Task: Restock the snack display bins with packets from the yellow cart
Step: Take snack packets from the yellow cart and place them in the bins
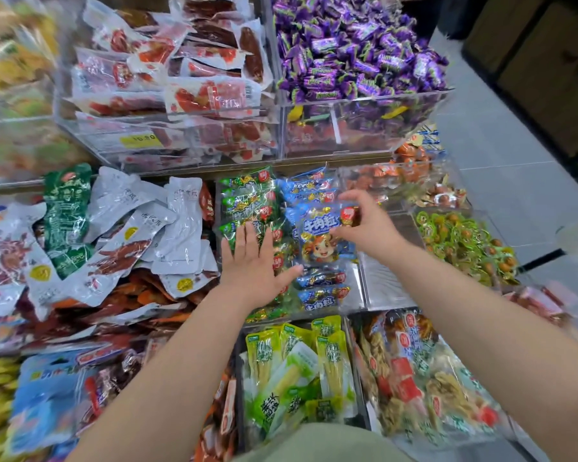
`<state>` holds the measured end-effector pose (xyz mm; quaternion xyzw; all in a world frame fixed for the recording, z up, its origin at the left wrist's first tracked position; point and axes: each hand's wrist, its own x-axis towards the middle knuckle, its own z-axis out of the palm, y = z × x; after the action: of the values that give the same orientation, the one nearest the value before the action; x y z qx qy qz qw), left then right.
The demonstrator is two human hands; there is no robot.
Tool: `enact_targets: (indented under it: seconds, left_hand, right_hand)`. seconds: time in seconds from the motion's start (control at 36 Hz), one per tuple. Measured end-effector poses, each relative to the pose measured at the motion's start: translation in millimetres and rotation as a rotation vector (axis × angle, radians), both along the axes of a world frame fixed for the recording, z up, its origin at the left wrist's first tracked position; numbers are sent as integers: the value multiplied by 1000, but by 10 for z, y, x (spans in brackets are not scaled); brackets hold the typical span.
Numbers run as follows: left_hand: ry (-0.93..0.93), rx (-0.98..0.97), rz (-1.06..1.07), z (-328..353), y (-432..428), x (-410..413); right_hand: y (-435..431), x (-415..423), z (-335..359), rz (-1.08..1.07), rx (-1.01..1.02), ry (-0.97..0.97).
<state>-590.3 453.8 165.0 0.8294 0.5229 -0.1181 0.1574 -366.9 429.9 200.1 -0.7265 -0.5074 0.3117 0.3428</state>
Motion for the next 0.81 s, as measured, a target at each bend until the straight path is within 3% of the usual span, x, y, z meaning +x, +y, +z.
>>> enact_targets:
  seconds: [0.08, 0.19, 0.28, 0.36, 0.53, 0.81]
  left_hand:
    - [52, 24, 9, 6, -9, 28]
    - [109, 73, -7, -11, 4, 37]
    - [145, 195, -67, -52, 50, -28]
    - [138, 209, -66, -67, 103, -93]
    - [149, 177, -62, -76, 126, -87]
    - [188, 168, -46, -115, 102, -91]
  right_hand:
    - [-38, -139, -210, 148, 9, -248]
    - [-39, -142, -304, 232, 61, -846]
    - [-36, -199, -340, 383, 55, -1037]
    - [-50, -291, -470, 556, -15, -1116]
    - [131, -327, -559, 599, -112, -1203]
    - [271, -214, -563, 752, -77, -1258]
